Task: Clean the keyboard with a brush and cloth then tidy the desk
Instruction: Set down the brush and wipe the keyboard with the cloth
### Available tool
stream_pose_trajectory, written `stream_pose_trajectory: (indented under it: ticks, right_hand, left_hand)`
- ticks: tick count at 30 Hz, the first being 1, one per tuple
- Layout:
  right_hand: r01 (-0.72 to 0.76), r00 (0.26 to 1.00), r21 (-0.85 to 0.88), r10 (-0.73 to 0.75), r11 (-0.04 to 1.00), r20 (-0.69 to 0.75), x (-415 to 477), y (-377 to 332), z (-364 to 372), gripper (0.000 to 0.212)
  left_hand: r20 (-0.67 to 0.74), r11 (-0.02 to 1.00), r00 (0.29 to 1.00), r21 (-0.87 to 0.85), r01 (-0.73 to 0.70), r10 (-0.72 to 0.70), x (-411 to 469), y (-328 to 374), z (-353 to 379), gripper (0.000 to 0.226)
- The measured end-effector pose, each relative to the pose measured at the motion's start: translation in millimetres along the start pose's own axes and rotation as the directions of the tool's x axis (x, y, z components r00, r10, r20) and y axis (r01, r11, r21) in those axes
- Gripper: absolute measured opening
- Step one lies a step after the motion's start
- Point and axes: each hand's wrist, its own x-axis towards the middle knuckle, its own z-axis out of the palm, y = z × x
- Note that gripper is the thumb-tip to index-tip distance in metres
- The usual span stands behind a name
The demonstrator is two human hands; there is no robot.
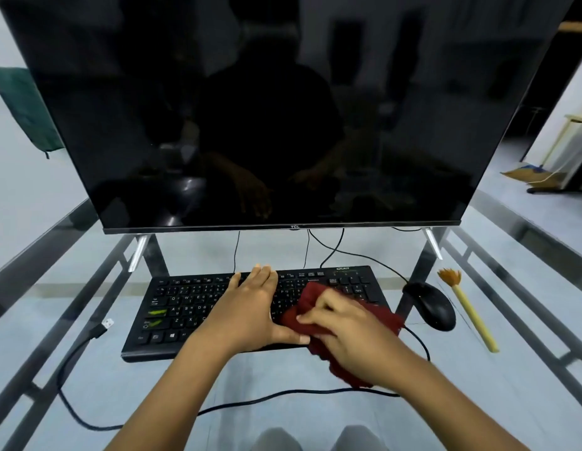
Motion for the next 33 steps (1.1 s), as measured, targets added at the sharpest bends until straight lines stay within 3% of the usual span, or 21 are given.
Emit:
stream_pose_trajectory:
  ticks: [1,3,5,6,8,10,12,13,15,16,18,20,21,23,26,28,30,31,32,33]
  right_hand:
    - [-0.008,1.0,0.011,0.008,1.0,0.005,2,8,-6,0.028]
    - [-0.167,0.977,0.0,0.165,0.986,-0.131,9,33,-17,0.026]
    - [-0.404,0.877,-0.002,0.386,0.915,-0.286,12,45,-19,0.025]
    - [-0.45,0.847,-0.004,0.426,0.893,-0.319,14,41,-14,0.026]
    - [-0.359,0.907,-0.054,0.334,0.932,-0.256,13,15,1,0.028]
    - [-0.135,0.988,-0.024,0.133,0.991,-0.083,5,-2,7,0.032]
    - [-0.13,0.99,0.015,0.131,0.991,-0.056,9,12,-4,0.032]
    - [-0.24,0.963,0.022,0.24,0.971,-0.123,14,25,-12,0.03]
    - [-0.521,0.817,0.043,0.513,0.852,-0.263,28,50,-22,0.029]
    - [-0.577,0.777,0.028,0.559,0.816,-0.289,33,51,-21,0.029]
    - [-0.473,0.861,-0.026,0.456,0.881,-0.224,43,33,-14,0.03]
    - [-0.204,0.979,-0.012,0.203,0.979,-0.036,42,5,-6,0.031]
    - [-0.112,0.993,0.016,0.112,0.994,0.045,41,-1,-5,0.031]
    - [-0.17,0.985,0.02,0.169,0.985,0.011,49,7,-8,0.03]
    - [-0.456,0.868,-0.017,0.44,0.89,-0.23,59,15,0,0.029]
    - [-0.354,0.915,-0.008,0.344,0.935,-0.21,58,-10,17,0.029]
    - [-0.067,0.997,0.034,0.068,0.997,-0.047,50,-43,31,0.03]
    - [0.029,0.999,0.054,-0.031,0.998,0.045,47,-50,33,0.031]
    - [0.062,0.995,0.063,-0.067,0.996,0.071,49,-47,31,0.031]
    - [0.011,0.999,0.057,-0.013,0.998,0.037,55,-39,26,0.031]
  left_hand:
    - [0.0,1.0,1.0,0.001,0.0,0.0,0,0,0,0.136]
    - [-0.001,1.0,1.0,-0.012,0.003,-0.003,-1,-1,0,0.134]
    - [0.001,1.0,1.0,-0.021,0.005,-0.005,-2,-1,1,0.133]
    - [0.003,1.0,1.0,-0.022,0.004,-0.004,-2,0,1,0.133]
    - [0.002,1.0,1.0,-0.016,0.004,-0.004,-2,0,1,0.133]
    - [-0.004,1.0,1.0,-0.002,0.0,0.0,-2,-1,1,0.132]
    - [-0.009,1.0,1.0,0.0,-0.002,0.002,-2,-2,1,0.132]
    - [-0.008,1.0,1.0,-0.004,-0.002,0.002,-2,-2,1,0.131]
    - [0.001,1.0,1.0,-0.004,-0.01,0.01,-3,0,0,0.131]
    - [0.008,1.0,1.0,0.001,-0.02,0.02,-4,0,-2,0.13]
    - [0.013,0.999,1.0,0.029,-0.028,0.028,-7,-7,-9,0.128]
    - [0.011,0.998,1.0,0.069,-0.006,0.005,-13,-23,-21,0.13]
    - [0.016,0.996,1.0,0.082,0.022,-0.024,-18,-33,-29,0.131]
    - [0.056,0.994,0.994,0.068,0.087,-0.091,-29,-49,-40,0.129]
    - [0.095,0.994,0.99,0.014,0.104,-0.105,-45,-59,-43,0.129]
    - [0.077,0.996,0.993,-0.011,0.087,-0.086,-48,-59,-36,0.129]
    - [0.039,0.995,0.995,-0.029,0.096,-0.095,-48,-59,-30,0.127]
    - [0.025,0.993,0.994,-0.041,0.111,-0.11,-48,-59,-28,0.128]
    - [0.021,0.99,0.992,-0.056,0.128,-0.127,-47,-61,-26,0.129]
    - [0.03,0.986,0.989,-0.078,0.147,-0.145,-48,-61,-25,0.131]
